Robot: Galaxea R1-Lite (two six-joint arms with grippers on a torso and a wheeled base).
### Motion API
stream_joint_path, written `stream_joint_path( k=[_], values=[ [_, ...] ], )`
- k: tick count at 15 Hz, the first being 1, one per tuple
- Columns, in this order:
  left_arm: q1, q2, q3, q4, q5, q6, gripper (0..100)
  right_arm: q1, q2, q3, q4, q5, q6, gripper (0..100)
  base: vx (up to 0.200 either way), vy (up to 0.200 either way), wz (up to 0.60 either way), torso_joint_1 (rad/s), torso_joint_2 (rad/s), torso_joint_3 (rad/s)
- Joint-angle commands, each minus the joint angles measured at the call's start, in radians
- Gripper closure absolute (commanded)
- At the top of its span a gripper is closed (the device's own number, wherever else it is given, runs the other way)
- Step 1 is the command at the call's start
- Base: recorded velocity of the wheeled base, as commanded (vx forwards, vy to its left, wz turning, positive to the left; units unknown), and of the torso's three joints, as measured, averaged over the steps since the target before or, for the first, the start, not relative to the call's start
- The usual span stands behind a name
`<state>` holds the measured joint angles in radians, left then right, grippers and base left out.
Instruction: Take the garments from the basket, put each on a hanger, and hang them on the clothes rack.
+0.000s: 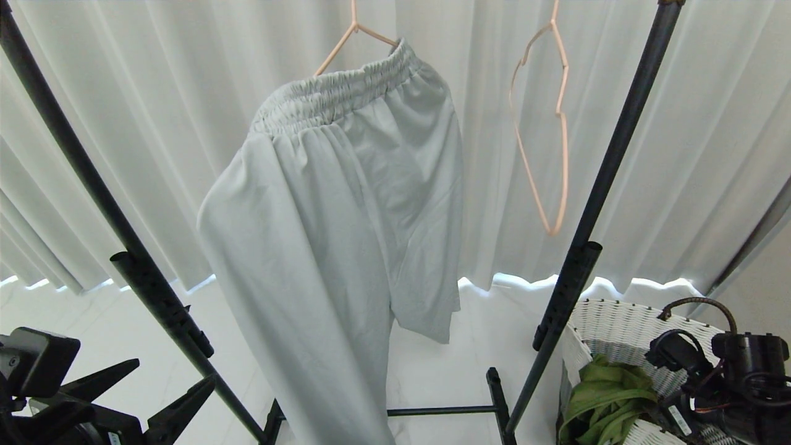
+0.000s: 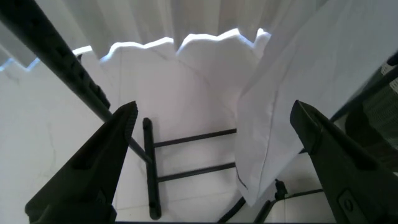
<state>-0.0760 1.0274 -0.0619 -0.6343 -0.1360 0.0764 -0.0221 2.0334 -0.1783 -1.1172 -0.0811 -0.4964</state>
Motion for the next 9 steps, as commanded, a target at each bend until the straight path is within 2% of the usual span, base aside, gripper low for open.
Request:
stream_joint_path(
  k=[1, 3, 4, 7, 9],
  values=[
    [-0.01, 0.006, 0.005, -0.001, -0.001, 0.0, 0, -0.004, 0.071, -0.001, -0.039, 0.001, 0.001, 0, 0.0, 0.0, 0.0, 0.0, 0.0, 0.0],
    [-0.039, -0.001, 0.024, -0.001, 0.001, 0.0, 0, -0.005, 0.136, 0.005, -0.164, 0.001, 0.001, 0, 0.0, 0.0, 0.0, 0.0, 0.0, 0.0],
    [-0.044, -0.001, 0.025, -0.001, 0.003, 0.0, 0, -0.005, 0.139, 0.006, -0.176, 0.001, 0.001, 100, 0.0, 0.0, 0.0, 0.0, 0.0, 0.0],
    [-0.045, 0.0, 0.024, -0.001, 0.004, 0.005, 0, -0.001, 0.125, 0.01, -0.222, -0.013, -0.005, 100, 0.0, 0.0, 0.0, 0.0, 0.0, 0.0],
    [-0.045, 0.003, 0.033, -0.001, 0.007, 0.037, 0, 0.007, 0.062, 0.023, -0.227, -0.046, -0.004, 100, 0.0, 0.0, 0.0, 0.0, 0.0, 0.0]
  ],
)
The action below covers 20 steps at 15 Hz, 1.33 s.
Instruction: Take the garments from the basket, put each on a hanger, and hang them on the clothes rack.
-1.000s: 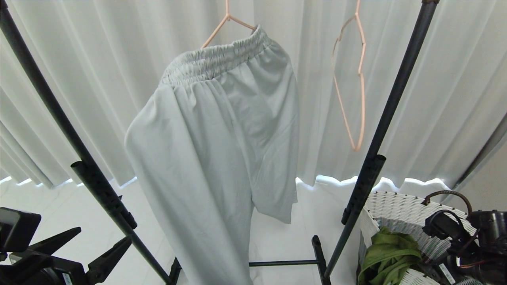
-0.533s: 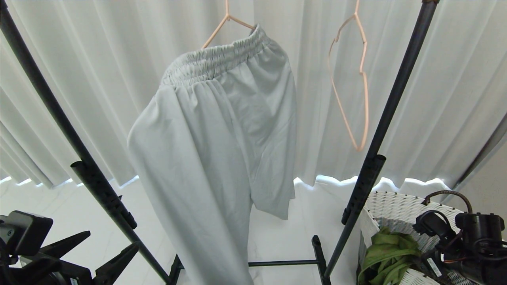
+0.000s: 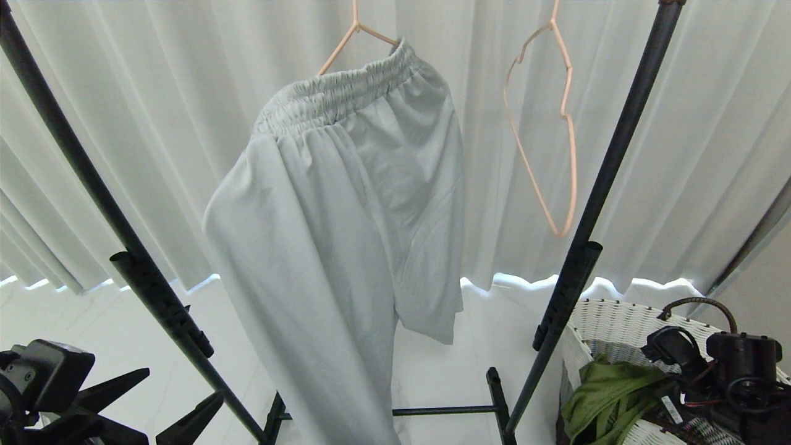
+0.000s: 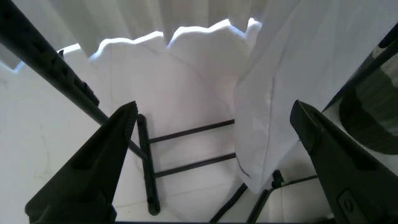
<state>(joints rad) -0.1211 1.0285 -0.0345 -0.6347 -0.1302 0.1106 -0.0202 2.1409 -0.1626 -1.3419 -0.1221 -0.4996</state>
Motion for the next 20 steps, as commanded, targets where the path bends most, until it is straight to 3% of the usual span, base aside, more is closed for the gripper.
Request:
stream_joint_path(
  k=[1, 3, 5, 7, 9, 10, 12, 14, 16, 20],
  values=[
    [0.0, 0.004, 0.011, 0.0, 0.001, 0.027, 0, 0.005, -0.076, 0.009, 0.001, -0.007, -0.001, 100, 0.0, 0.0, 0.0, 0.0, 0.0, 0.0],
    [0.003, 0.004, 0.034, 0.0, 0.003, 0.096, 0, 0.005, -0.156, -0.005, 0.05, -0.01, -0.002, 100, 0.0, 0.0, 0.0, 0.0, 0.0, 0.0],
    [0.006, 0.004, 0.034, 0.0, 0.004, 0.112, 0, 0.005, -0.231, -0.048, 0.162, -0.01, -0.002, 100, 0.0, 0.0, 0.0, 0.0, 0.0, 0.0],
    [0.006, -0.001, 0.034, 0.003, 0.046, 0.112, 0, 0.011, -0.358, -0.158, 0.377, -0.01, -0.001, 100, 0.0, 0.0, 0.0, 0.0, 0.0, 0.0],
    [0.006, -0.002, 0.034, 0.01, 0.052, 0.11, 0, 0.034, -0.504, -0.292, 0.644, -0.011, -0.001, 100, 0.0, 0.0, 0.0, 0.0, 0.0, 0.0],
    [0.006, -0.002, 0.034, 0.01, 0.052, 0.11, 0, 0.062, -0.601, -0.408, 0.866, -0.011, 0.004, 100, 0.0, 0.0, 0.0, 0.0, 0.0, 0.0],
    [0.006, -0.001, 0.034, 0.01, 0.052, 0.11, 0, 0.108, -0.711, -0.595, 1.198, -0.008, 0.023, 100, 0.0, 0.0, 0.0, 0.0, 0.0, 0.0],
    [0.006, 0.002, 0.034, 0.012, 0.052, 0.112, 0, 0.171, -0.783, -0.746, 1.422, -0.01, 0.056, 100, 0.0, 0.0, 0.0, 0.0, 0.0, 0.0],
    [0.006, 0.002, 0.034, 0.015, 0.054, 0.112, 0, 0.207, -0.82, -0.828, 1.54, -0.01, 0.058, 100, -0.1, 0.0, 0.0, 0.001, 0.0, 0.004],
    [0.006, -0.002, 0.034, 0.015, 0.075, 0.112, 0, 0.256, -0.835, -0.87, 1.572, -0.014, 0.058, 100, -0.2, 0.0, 0.0, 0.0, 0.0, 0.002]
  ],
)
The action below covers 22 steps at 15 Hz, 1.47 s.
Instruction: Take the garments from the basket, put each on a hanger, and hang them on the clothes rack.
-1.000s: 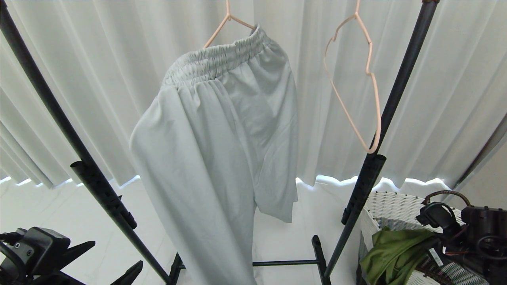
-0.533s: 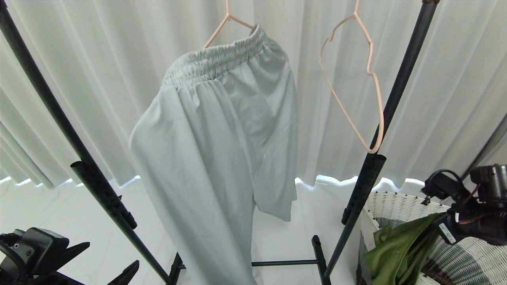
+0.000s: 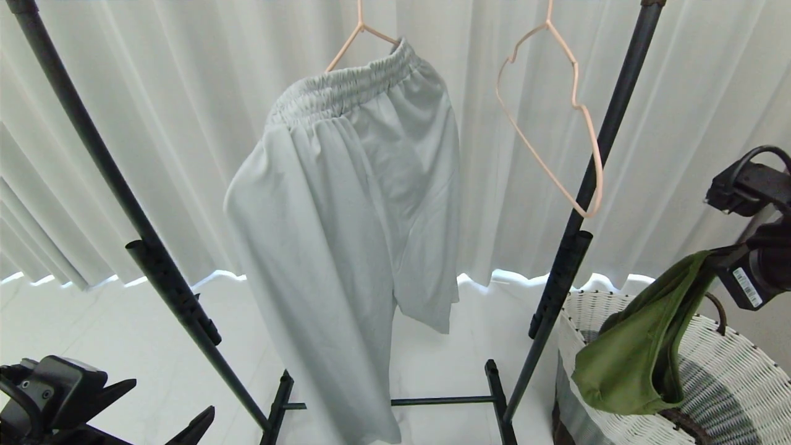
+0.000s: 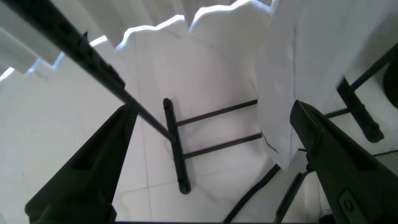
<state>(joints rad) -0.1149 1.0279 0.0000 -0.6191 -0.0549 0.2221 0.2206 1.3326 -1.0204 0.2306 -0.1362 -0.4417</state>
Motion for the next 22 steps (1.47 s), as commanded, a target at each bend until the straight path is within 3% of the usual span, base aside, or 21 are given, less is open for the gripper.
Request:
stream_joint_path(
  k=[1, 12, 18, 22],
  values=[
    [0.0, -0.002, 0.0, -0.001, 0.0, 0.0, 0, 0.026, -0.027, -0.012, -0.001, 0.0, 0.0, 100, -0.2, 0.0, 0.0, -0.007, 0.0, 0.002],
    [-0.006, 0.004, 0.0, -0.001, -0.002, 0.0, 0, 0.103, -0.027, -0.024, -0.002, -0.003, 0.0, 100, -0.2, 0.0, 0.0, 0.003, 0.0, 0.002],
    [-0.006, 0.001, 0.0, -0.001, -0.003, 0.002, 0, 0.137, -0.026, -0.021, -0.002, -0.002, 0.0, 100, 0.0, 0.0, 0.0, 0.0, 0.0, 0.0],
    [-0.006, 0.004, -0.003, -0.001, -0.003, 0.002, 0, 0.143, -0.024, -0.02, -0.005, -0.002, 0.001, 100, 0.0, 0.2, 0.0, 0.002, 0.01, 0.002]
  ],
)
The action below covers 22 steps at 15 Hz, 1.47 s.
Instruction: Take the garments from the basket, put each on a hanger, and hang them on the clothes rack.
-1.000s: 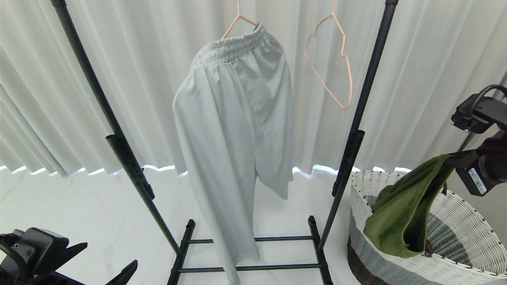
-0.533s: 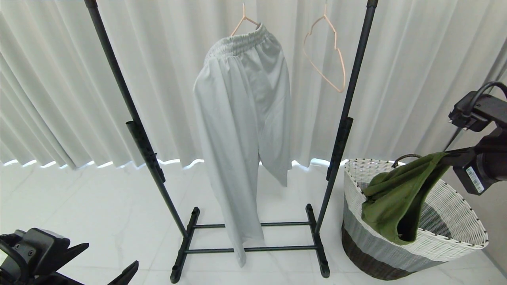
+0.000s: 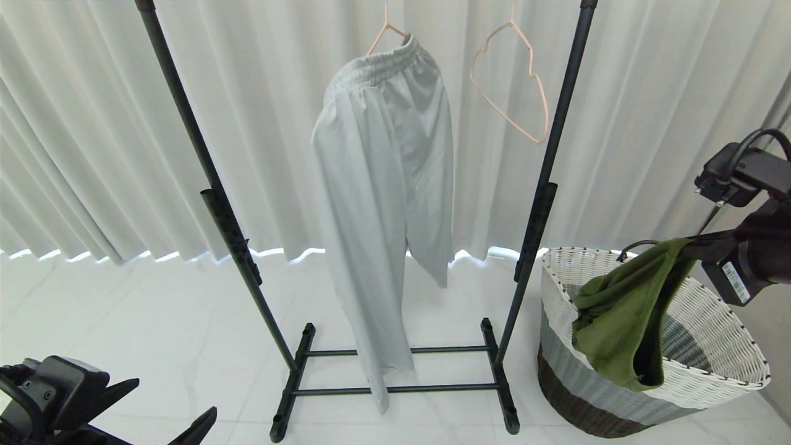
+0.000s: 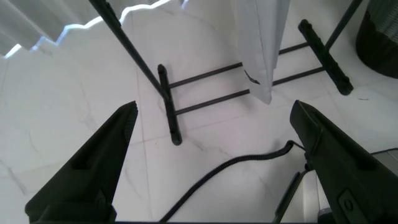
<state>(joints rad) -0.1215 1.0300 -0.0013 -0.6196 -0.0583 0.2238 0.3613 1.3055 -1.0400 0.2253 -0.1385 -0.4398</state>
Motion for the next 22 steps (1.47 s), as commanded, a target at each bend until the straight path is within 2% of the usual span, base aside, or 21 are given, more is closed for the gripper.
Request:
stream_joint_path(
  k=[1, 9, 12, 15, 17, 18, 21, 22],
  values=[
    [0.0, 0.004, -0.005, 0.0, 0.0, 0.0, 0, 0.005, 0.003, 0.0, -0.001, 0.0, 0.0, 100, 0.0, 0.2, 0.0, 0.012, 0.01, -0.002],
    [-0.001, 0.025, -0.028, -0.002, -0.006, 0.008, 0, 0.031, 0.009, -0.002, -0.006, 0.004, 0.018, 100, 0.0, 0.2, 0.0, 0.002, 0.0, 0.004],
    [-0.014, 0.012, -0.02, -0.002, -0.017, 0.045, 0, 0.076, 0.009, -0.003, -0.026, 0.004, 0.085, 100, 0.0, 0.0, 0.0, 0.0, 0.0, 0.0],
    [-0.044, -0.007, -0.023, -0.003, -0.078, 0.057, 0, 0.133, 0.009, -0.005, -0.052, 0.004, 0.131, 100, 0.0, 0.0, 0.0, 0.0, 0.0, 0.0],
    [-0.096, -0.019, -0.051, -0.003, -0.124, 0.063, 0, 0.16, 0.011, -0.005, -0.089, 0.004, 0.141, 100, 0.0, 0.0, 0.0, 0.0, 0.0, 0.0],
    [-0.165, -0.018, -0.108, -0.003, -0.161, 0.055, 0, 0.191, 0.017, -0.008, -0.126, 0.004, 0.154, 100, 0.0, 0.0, 0.0, 0.0, 0.0, 0.0],
    [-0.337, 0.068, -0.276, -0.003, -0.173, -0.032, 0, 0.268, 0.031, -0.064, -0.133, 0.005, 0.216, 100, 0.0, 0.0, 0.0, 0.0, 0.0, 0.0],
    [-0.392, 0.114, -0.338, -0.003, -0.17, -0.083, 0, 0.295, 0.035, -0.086, -0.133, 0.005, 0.231, 100, 0.0, 0.0, 0.0, 0.0, 0.0, 0.0]
  ],
)
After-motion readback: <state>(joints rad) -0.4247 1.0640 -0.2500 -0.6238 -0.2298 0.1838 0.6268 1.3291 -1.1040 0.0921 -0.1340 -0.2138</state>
